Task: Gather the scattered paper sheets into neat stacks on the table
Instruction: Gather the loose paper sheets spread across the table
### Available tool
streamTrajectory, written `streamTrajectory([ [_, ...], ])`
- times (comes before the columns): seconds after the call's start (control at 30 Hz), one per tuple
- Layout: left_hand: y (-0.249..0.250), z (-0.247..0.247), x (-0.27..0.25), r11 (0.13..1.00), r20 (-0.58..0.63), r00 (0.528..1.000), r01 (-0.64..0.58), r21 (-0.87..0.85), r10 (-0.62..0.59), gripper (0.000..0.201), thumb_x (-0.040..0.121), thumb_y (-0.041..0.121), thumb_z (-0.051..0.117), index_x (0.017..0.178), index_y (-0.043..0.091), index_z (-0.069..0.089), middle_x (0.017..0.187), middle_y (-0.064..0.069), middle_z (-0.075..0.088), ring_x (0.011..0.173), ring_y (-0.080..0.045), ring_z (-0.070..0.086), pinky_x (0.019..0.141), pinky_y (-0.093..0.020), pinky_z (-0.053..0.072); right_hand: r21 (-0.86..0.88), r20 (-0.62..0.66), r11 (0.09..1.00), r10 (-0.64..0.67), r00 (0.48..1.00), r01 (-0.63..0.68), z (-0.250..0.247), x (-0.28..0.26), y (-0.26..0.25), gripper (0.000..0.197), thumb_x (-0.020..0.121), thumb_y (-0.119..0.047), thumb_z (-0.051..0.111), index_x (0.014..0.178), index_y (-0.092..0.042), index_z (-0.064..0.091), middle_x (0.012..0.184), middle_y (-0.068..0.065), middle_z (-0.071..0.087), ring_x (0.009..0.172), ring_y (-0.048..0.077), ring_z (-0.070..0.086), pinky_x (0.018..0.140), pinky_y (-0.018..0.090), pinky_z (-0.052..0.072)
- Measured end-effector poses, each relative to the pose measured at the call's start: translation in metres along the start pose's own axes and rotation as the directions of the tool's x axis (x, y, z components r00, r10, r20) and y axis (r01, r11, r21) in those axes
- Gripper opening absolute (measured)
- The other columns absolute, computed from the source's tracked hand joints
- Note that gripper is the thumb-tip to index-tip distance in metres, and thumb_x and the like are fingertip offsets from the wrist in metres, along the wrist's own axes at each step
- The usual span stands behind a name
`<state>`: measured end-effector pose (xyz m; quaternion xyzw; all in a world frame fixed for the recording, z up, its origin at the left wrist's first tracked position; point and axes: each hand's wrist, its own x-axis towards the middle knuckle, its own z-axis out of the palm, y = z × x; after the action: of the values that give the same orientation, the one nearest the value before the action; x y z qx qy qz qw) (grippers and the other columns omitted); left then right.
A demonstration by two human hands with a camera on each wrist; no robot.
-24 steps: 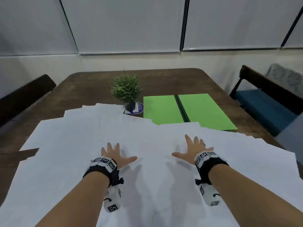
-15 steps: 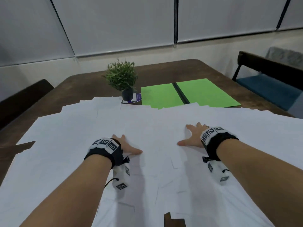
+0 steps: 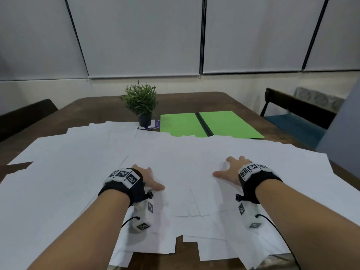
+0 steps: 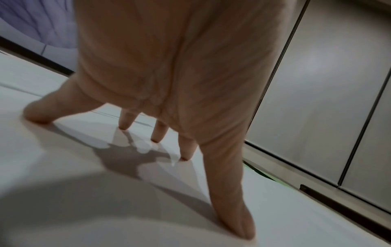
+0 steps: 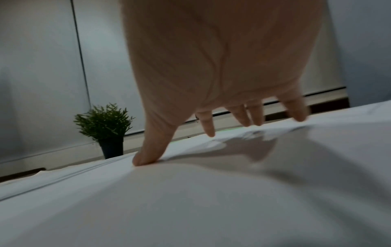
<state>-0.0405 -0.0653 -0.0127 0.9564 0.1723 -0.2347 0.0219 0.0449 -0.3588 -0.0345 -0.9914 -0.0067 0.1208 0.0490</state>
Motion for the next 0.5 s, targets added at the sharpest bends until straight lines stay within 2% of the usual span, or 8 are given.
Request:
streamTrajectory([
  [0.1,0.005,-0.004,-0.015,0.999,-0.011,1.0,-0.025,0.035,0.025,0.082,0.086,0.068,0.045,0.15,0.023,0.022,0.151,-0.014,0.029,0.139,-0.031,0.025,0.109,-0.037,0.027,0.046,0.007,0.99,0.132,0.991,-0.132,-0.007,-0.005,0.009,0.12,0.05,-0.087,0.061,0.145,-0.021,0.029,0.146,0.014,0.038,0.129,0.036,0.042,0.103,0.048,0.041],
  [0.17,0.004,-0.004,-0.02,0.999,0.01,0.999,-0.032,0.041,0.031,0.075,0.087,0.066,0.046,0.149,0.029,0.026,0.149,-0.014,0.03,0.137,-0.031,0.029,0.108,-0.036,0.028,0.059,0.024,0.985,0.163,0.986,-0.164,-0.009,-0.01,0.011,0.131,0.04,-0.087,0.064,0.145,-0.02,0.026,0.146,0.015,0.037,0.13,0.037,0.041,0.103,0.049,0.041],
  [0.23,-0.001,-0.004,-0.012,0.999,0.001,1.0,-0.024,-0.024,0.024,0.071,0.083,0.065,0.054,0.145,0.037,0.033,0.147,-0.013,0.031,0.135,-0.032,0.033,0.11,-0.037,0.029,0.029,0.007,0.985,0.171,0.985,-0.171,-0.012,-0.012,0.012,0.132,0.037,-0.087,0.064,0.145,-0.021,0.026,0.146,0.014,0.035,0.132,0.037,0.038,0.105,0.05,0.04],
  [0.3,-0.01,-0.003,-0.006,0.991,-0.042,0.999,-0.021,-0.131,0.015,0.068,0.08,0.059,0.063,0.14,0.033,0.043,0.146,-0.009,0.035,0.133,-0.028,0.036,0.11,-0.034,0.031,-0.002,0.005,0.987,0.162,0.987,-0.162,-0.017,-0.014,0.015,0.127,0.04,-0.089,0.062,0.143,-0.023,0.032,0.145,0.012,0.036,0.131,0.036,0.039,0.104,0.048,0.04],
  [0.37,-0.02,0.0,-0.002,0.981,-0.076,0.995,0.049,-0.186,-0.064,0.082,0.069,0.066,0.07,0.136,0.025,0.046,0.143,-0.01,0.037,0.128,-0.029,0.041,0.107,-0.034,0.035,-0.037,0.034,0.99,0.138,0.99,-0.137,-0.019,-0.016,0.014,0.123,0.039,-0.096,0.053,0.139,-0.023,0.043,0.142,0.011,0.041,0.126,0.035,0.044,0.102,0.046,0.04],
  [0.43,-0.028,0.009,0.002,0.978,-0.088,0.985,0.132,-0.161,-0.147,0.115,0.039,0.089,0.064,0.131,0.022,0.05,0.138,-0.011,0.045,0.123,-0.032,0.045,0.105,-0.039,0.038,-0.037,0.059,0.995,0.092,0.994,-0.09,-0.016,-0.013,0.01,0.129,0.033,-0.104,0.036,0.132,-0.022,0.053,0.138,0.011,0.05,0.121,0.033,0.049,0.1,0.043,0.04],
  [0.47,-0.03,0.013,0.003,0.978,-0.076,0.985,0.142,-0.15,-0.155,0.118,0.035,0.093,0.059,0.129,0.022,0.053,0.136,-0.009,0.05,0.122,-0.031,0.047,0.105,-0.039,0.038,-0.013,0.072,0.998,0.068,0.995,-0.067,-0.012,-0.01,0.007,0.128,0.035,-0.104,0.031,0.131,-0.022,0.055,0.138,0.01,0.053,0.121,0.033,0.05,0.099,0.043,0.04],
  [0.5,-0.029,0.016,0.001,0.977,-0.06,0.986,0.144,-0.154,-0.155,0.112,0.042,0.092,0.057,0.128,0.021,0.054,0.134,-0.008,0.054,0.122,-0.029,0.049,0.105,-0.038,0.038,0.008,0.087,0.998,0.053,0.995,-0.054,-0.009,-0.006,0.004,0.126,0.039,-0.102,0.026,0.132,-0.021,0.054,0.139,0.01,0.052,0.124,0.033,0.048,0.1,0.044,0.038],
])
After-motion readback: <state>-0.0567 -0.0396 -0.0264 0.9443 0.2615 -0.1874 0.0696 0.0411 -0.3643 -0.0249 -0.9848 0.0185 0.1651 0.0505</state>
